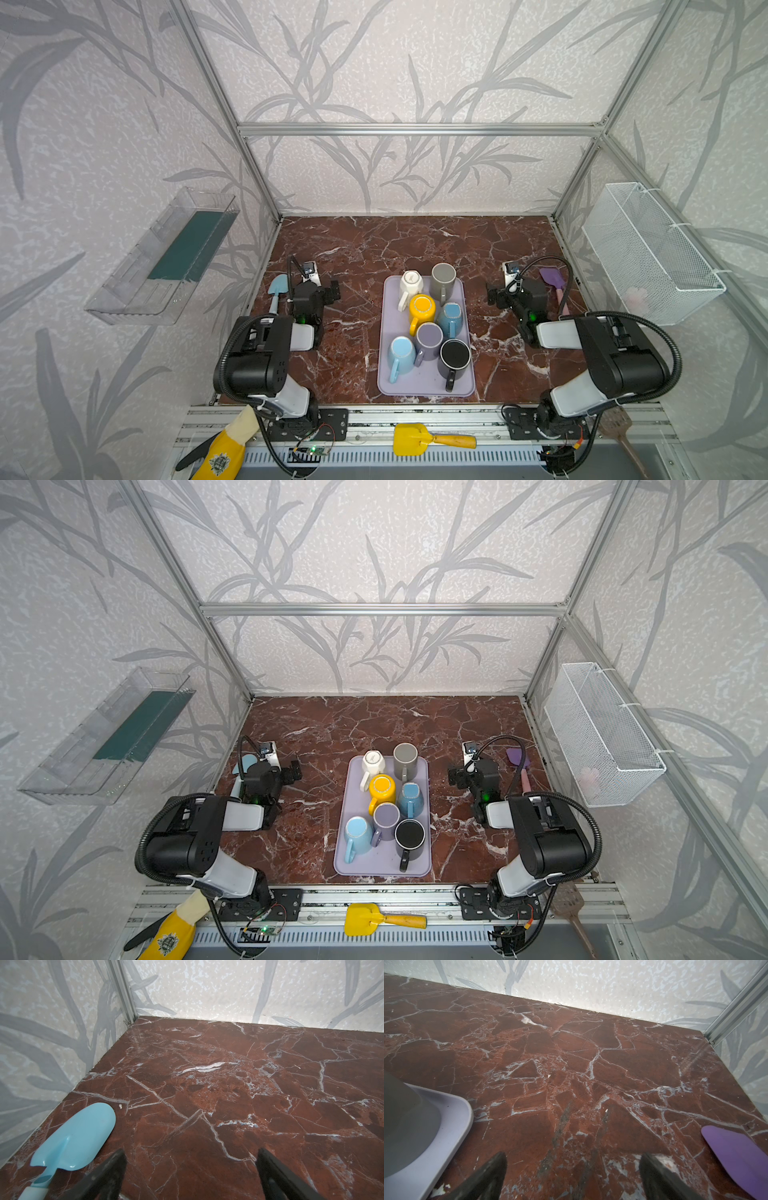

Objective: Turn the mug right side up
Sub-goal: 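Raise both arms from rest and move toward the lavender tray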

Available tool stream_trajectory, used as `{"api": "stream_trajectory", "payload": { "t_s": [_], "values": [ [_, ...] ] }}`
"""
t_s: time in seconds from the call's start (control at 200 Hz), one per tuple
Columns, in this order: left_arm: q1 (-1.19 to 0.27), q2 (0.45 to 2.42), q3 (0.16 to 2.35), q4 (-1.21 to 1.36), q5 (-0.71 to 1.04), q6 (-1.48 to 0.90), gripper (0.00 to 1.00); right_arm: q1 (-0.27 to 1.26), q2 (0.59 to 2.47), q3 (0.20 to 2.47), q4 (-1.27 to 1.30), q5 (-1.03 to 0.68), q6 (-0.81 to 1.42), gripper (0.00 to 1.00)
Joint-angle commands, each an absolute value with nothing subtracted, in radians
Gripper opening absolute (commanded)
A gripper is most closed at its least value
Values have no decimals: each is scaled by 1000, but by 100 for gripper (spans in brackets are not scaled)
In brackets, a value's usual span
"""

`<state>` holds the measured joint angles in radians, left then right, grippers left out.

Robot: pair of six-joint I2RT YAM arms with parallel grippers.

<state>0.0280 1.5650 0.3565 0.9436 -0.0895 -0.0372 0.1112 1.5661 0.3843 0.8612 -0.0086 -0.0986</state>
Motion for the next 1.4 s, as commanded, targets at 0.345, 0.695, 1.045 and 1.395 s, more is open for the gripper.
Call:
{"api": "stream_trajectory", "payload": {
  "t_s": [0.345, 0.695, 1.045, 1.395],
  "values": [
    [33, 1565, 374, 946, -106, -38, 99, 108, 1549, 402, 864, -5, -97, 99],
    [23, 1467, 411, 810, -175, -48, 99, 109, 1486, 405, 827, -29, -109, 99],
    [-43, 1209, 686, 244, -172, -257, 99, 151, 1182, 613, 221, -11, 66, 99],
    [-215, 1342, 995, -199, -203, -219, 99, 314, 1218, 826, -115, 74, 147, 99]
  ]
}}
